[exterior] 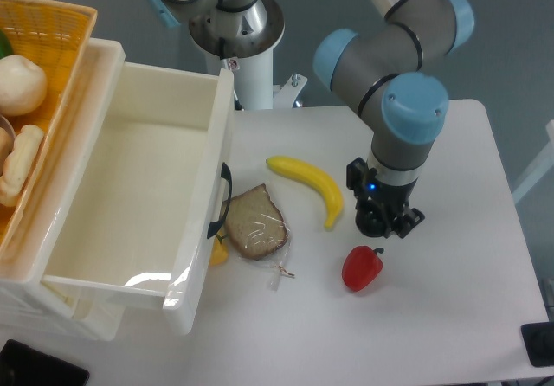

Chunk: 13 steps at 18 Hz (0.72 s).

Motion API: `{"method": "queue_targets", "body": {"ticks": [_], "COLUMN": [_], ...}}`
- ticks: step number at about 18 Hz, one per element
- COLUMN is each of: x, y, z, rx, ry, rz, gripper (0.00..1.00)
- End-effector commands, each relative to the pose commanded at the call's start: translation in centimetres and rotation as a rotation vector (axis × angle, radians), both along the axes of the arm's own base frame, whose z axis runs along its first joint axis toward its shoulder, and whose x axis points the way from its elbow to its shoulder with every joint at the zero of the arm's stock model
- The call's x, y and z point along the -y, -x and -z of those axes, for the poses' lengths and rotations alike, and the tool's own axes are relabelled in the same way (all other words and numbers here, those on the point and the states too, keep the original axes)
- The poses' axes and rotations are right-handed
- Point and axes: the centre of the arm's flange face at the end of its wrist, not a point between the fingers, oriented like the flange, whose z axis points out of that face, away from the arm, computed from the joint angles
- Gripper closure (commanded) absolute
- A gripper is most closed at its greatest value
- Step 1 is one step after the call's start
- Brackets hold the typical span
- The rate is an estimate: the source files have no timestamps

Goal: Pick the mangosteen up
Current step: 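Lift the held mangosteen up off the table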

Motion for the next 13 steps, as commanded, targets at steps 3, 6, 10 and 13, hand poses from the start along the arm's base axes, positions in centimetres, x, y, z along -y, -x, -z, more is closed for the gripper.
{"method": "queue_targets", "body": {"ticks": [3,6,10,13], "x": [-0.7,-0.8,-0.7,-0.5], "y": [1.1,1.3,1.3,1.1], "z": [-0.5,-1.0,-1.3,-1.7], "rx": [-0.012,-0.021,-0.030,-0.037], "ry": [-0.010,-0.015,-0.002,0.000], "rz": [-0.015,-0.026,-0.022,-0.019], "gripper": [0.68,0.71,0.69,0.67]}}
